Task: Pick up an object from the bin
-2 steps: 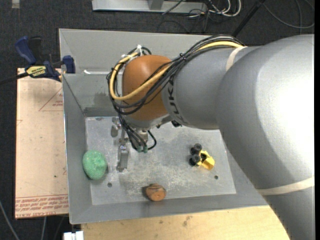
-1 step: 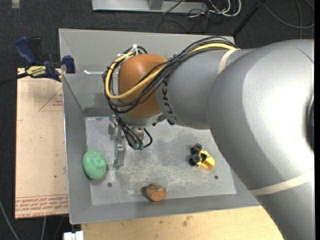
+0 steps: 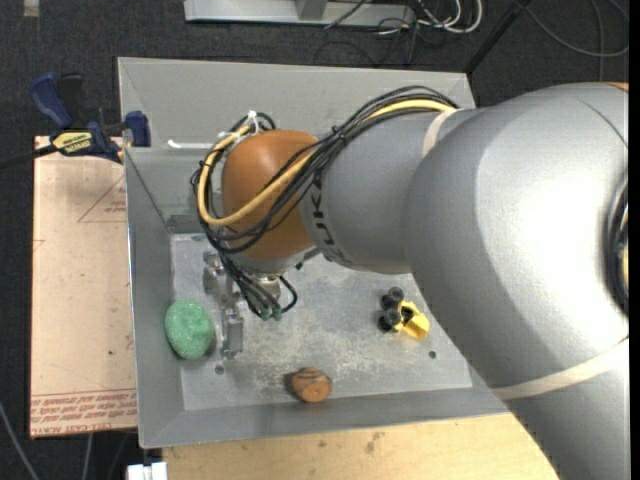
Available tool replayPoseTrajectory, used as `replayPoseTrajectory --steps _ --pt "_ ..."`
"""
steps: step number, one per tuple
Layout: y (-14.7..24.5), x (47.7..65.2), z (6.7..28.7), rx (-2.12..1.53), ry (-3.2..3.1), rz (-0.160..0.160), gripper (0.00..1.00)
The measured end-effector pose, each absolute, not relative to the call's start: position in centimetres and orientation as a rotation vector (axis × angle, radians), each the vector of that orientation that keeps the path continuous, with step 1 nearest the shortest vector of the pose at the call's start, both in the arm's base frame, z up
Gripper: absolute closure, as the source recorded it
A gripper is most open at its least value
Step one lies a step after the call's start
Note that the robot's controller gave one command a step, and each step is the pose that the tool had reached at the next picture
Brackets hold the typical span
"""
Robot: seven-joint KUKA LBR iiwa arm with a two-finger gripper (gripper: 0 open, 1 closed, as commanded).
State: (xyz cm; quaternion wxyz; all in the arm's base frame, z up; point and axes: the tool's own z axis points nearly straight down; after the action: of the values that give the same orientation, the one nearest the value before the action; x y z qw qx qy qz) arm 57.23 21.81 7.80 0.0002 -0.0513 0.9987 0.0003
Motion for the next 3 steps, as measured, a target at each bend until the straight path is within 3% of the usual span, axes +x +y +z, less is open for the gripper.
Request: replayPoseTrajectory --steps 1,2,3 --pt "24.0 57.4 7.2 -0.272 3.127 0.003 0.00" --pt "24.9 55.3 7.0 -0.501 3.101 0.002 1.00" --pt "24.9 55.3 7.0 -0.501 3.101 0.002 1.00"
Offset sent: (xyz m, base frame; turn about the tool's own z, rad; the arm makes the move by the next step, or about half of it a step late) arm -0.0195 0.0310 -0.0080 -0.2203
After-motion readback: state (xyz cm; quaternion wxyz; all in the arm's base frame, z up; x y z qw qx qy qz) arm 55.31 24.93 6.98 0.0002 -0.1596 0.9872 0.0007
